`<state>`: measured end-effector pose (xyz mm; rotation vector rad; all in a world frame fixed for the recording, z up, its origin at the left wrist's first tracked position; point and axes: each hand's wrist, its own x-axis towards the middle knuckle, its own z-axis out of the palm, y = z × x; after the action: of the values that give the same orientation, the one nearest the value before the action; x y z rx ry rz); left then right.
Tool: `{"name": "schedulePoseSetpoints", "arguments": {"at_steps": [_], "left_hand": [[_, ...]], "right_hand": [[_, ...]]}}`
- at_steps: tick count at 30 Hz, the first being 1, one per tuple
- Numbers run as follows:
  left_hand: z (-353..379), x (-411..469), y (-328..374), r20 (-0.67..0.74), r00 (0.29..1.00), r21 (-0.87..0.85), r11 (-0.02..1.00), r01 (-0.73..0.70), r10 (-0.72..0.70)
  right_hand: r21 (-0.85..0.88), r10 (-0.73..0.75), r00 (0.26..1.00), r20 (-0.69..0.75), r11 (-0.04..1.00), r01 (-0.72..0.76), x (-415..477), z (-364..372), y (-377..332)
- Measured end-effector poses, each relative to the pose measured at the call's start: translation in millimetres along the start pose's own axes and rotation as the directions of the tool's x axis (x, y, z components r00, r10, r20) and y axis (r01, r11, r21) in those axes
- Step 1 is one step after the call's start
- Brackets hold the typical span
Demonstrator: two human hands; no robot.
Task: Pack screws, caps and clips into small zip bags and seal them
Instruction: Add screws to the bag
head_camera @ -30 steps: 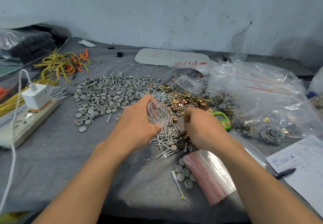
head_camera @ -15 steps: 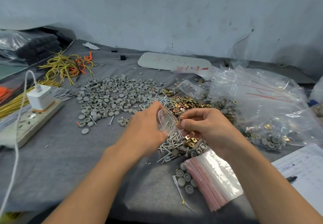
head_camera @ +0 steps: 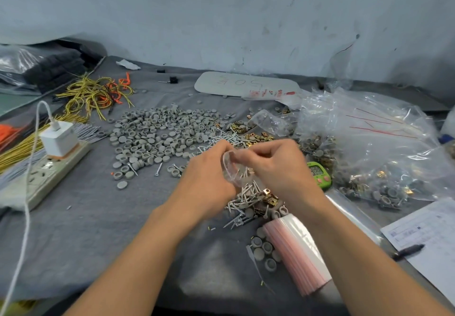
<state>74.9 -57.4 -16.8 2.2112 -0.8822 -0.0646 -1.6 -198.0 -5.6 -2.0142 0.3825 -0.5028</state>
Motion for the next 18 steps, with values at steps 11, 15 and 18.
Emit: {"name": "schedulePoseSetpoints", "arguments": {"at_steps": [11,15,18], "left_hand": [[-17.6,-1.0,-8.3,-0.108,0.994,-0.049,0.998,0.029,-0.034],[-16.4,-1.2,-8.6,-0.098,0.994,0.006,0.999,0.048,-0.047],[-14.7,-0.2,-8.5,-0.082,0.995,0.017,0.998,0.059,-0.058]], "right_hand": [[-0.791,0.173,0.982,0.075,0.610,-0.047,3.1,-15.9,27.7],[-0.810,0.203,0.972,0.115,0.586,-0.026,5.6,-18.2,28.6],[-0.823,0.211,0.965,0.158,0.568,0.011,8.3,-21.2,29.0]]}}
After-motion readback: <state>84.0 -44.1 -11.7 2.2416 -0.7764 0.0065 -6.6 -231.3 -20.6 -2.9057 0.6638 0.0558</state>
